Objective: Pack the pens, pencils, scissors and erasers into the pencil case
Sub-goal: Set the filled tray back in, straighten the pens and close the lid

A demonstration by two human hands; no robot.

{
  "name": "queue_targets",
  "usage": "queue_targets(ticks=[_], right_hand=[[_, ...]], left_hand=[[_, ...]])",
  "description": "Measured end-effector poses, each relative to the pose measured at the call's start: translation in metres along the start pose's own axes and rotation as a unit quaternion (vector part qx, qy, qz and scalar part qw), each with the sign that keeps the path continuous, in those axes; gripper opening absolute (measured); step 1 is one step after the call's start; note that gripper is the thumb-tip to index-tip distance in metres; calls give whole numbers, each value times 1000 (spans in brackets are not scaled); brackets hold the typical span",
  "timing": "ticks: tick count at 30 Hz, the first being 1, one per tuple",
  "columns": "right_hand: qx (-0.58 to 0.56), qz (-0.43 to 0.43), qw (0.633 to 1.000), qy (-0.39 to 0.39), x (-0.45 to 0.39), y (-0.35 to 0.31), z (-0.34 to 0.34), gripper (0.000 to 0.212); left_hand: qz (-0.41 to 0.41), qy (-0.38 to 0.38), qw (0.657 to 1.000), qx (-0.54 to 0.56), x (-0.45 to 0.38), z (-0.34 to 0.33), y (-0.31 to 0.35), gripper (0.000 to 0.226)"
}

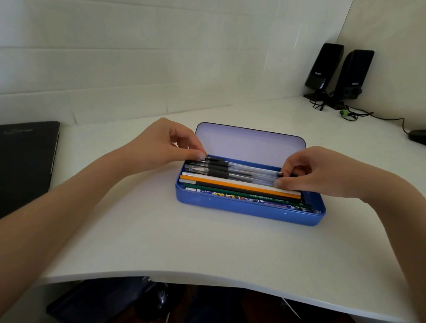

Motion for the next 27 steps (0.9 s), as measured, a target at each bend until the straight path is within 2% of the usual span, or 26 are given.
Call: queue_targets(ticks=[7, 16, 27], right_hand=[[-47, -9, 999, 14, 2, -3, 5, 26], [-50, -17, 998, 36, 1, -2, 5, 26], [-37, 3, 999, 23, 3, -4, 7, 17]], left_hand=[[2, -6, 1000, 2, 1, 1, 1, 4], [4, -56, 998, -5, 2, 0, 1, 7], [5, -48, 999, -7, 1, 0, 2, 7]])
Point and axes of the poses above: each hand's wrist, its own x-axis away from the middle knuckle, its own z-axis out of the back of the hand, y = z × x, the point moved 5 cm from there along -x, towards the middle knuckle, and after that the axes turned 5 degrees about z, right-handed, at the moved point
